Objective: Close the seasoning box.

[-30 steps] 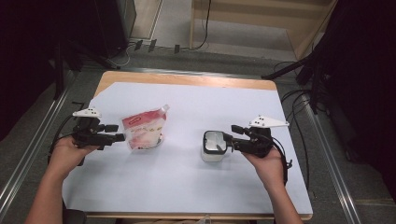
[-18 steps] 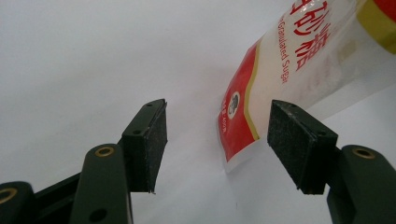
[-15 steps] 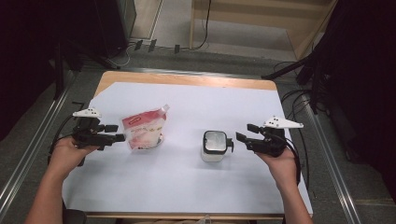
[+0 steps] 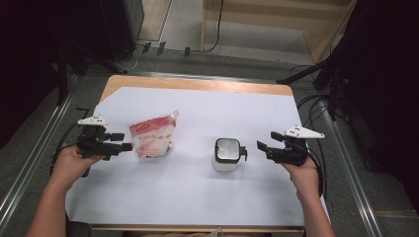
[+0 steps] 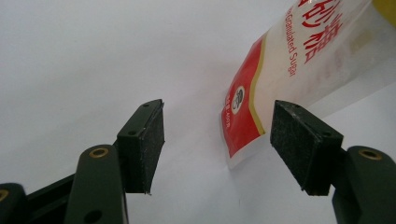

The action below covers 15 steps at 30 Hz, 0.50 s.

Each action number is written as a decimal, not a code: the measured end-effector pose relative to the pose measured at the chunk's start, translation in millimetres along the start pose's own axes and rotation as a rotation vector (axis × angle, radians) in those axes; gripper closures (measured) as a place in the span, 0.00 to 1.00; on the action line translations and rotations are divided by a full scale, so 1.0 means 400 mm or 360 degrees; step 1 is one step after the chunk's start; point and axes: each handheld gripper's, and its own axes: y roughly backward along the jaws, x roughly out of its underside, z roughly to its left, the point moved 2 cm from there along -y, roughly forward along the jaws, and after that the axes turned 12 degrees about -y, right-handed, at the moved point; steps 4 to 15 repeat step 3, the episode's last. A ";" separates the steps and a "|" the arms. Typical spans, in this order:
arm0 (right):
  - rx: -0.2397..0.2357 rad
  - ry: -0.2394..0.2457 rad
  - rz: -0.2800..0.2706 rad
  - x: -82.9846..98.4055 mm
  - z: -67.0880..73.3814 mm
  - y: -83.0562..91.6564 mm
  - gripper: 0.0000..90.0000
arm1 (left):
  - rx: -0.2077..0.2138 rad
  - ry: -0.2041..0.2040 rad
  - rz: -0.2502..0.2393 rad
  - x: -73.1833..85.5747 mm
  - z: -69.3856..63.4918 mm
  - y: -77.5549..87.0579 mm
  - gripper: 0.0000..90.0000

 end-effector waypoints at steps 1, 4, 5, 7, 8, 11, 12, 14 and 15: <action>-0.0004 0.0000 0.0004 0.002 -0.003 -0.003 0.32 | 0.0009 0.0007 -0.0005 0.001 0.000 -0.002 0.40; 0.0009 -0.0008 0.0027 0.007 -0.008 -0.008 0.32 | -0.0009 0.0001 -0.0007 0.002 0.003 -0.005 0.40; 0.0009 -0.0008 0.0027 0.007 -0.008 -0.008 0.32 | -0.0009 0.0001 -0.0007 0.002 0.003 -0.005 0.40; 0.0009 -0.0008 0.0027 0.007 -0.008 -0.008 0.32 | -0.0009 0.0001 -0.0007 0.002 0.003 -0.005 0.40; 0.0009 -0.0008 0.0027 0.007 -0.008 -0.008 0.32 | -0.0009 0.0001 -0.0007 0.002 0.003 -0.005 0.40; 0.0009 -0.0008 0.0027 0.007 -0.008 -0.008 0.32 | -0.0009 0.0001 -0.0007 0.002 0.003 -0.005 0.40; 0.0009 -0.0008 0.0027 0.007 -0.008 -0.008 0.32 | -0.0009 0.0001 -0.0007 0.002 0.003 -0.005 0.40; 0.0009 -0.0008 0.0027 0.007 -0.008 -0.008 0.32 | -0.0009 0.0001 -0.0007 0.002 0.003 -0.005 0.40; 0.0009 -0.0008 0.0027 0.007 -0.008 -0.008 0.32 | -0.0009 0.0001 -0.0007 0.002 0.003 -0.005 0.40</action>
